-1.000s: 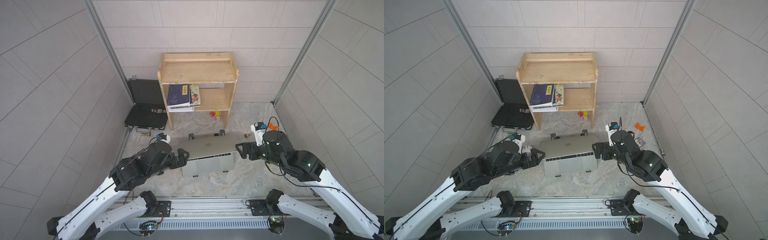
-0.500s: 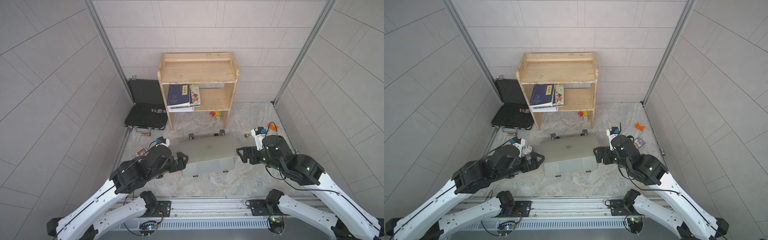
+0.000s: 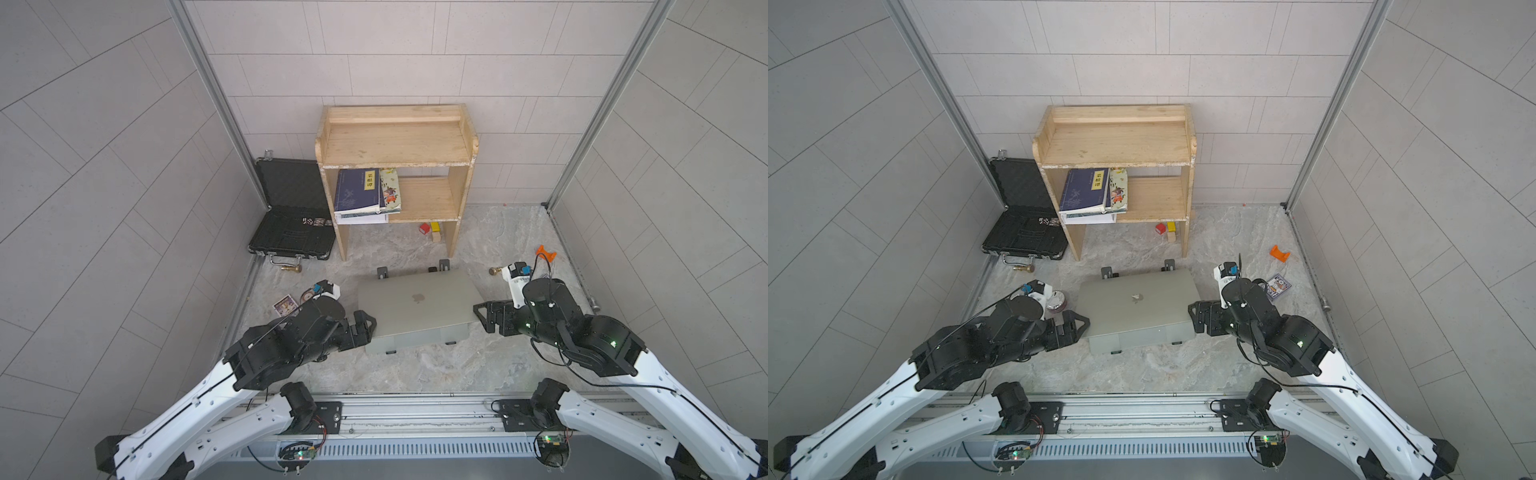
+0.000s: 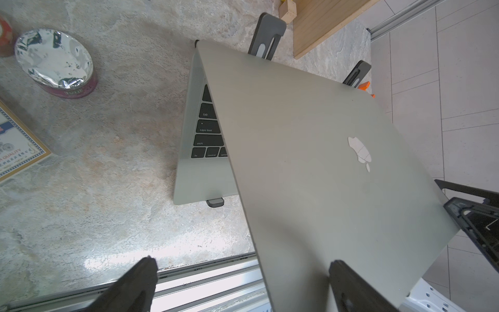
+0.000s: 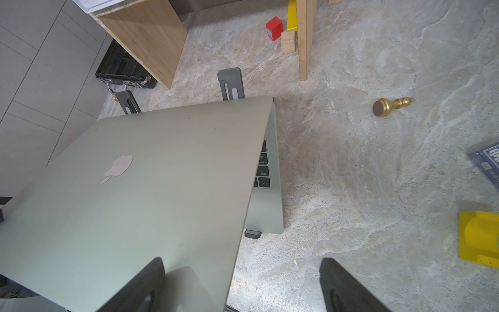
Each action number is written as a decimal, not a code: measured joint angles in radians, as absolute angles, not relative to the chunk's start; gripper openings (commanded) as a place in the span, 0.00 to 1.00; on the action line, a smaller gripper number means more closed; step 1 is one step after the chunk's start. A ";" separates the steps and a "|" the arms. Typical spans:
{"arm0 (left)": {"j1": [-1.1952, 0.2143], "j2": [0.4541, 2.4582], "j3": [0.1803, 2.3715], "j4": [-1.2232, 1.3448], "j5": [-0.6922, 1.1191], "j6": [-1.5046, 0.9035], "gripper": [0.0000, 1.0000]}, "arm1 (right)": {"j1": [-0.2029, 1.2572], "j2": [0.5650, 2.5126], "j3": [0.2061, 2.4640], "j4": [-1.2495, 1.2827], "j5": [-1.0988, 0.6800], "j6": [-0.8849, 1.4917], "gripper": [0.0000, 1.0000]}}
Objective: Close the laptop lid and set it aside
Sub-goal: Close the lid of the laptop.
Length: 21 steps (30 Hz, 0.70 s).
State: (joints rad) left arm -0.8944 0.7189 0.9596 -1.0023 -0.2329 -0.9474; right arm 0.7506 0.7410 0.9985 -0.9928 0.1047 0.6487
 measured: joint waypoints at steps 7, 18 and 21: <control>-0.914 0.719 0.935 -0.994 -0.234 -0.963 0.99 | 0.754 0.727 0.973 -0.992 0.096 0.659 0.92; -0.954 0.712 0.900 -0.987 -0.242 -0.993 0.99 | 0.760 0.697 0.916 -0.990 0.087 0.676 0.92; -0.961 0.712 0.890 -0.986 -0.247 -0.999 0.99 | 0.762 0.690 0.904 -0.988 0.086 0.679 0.92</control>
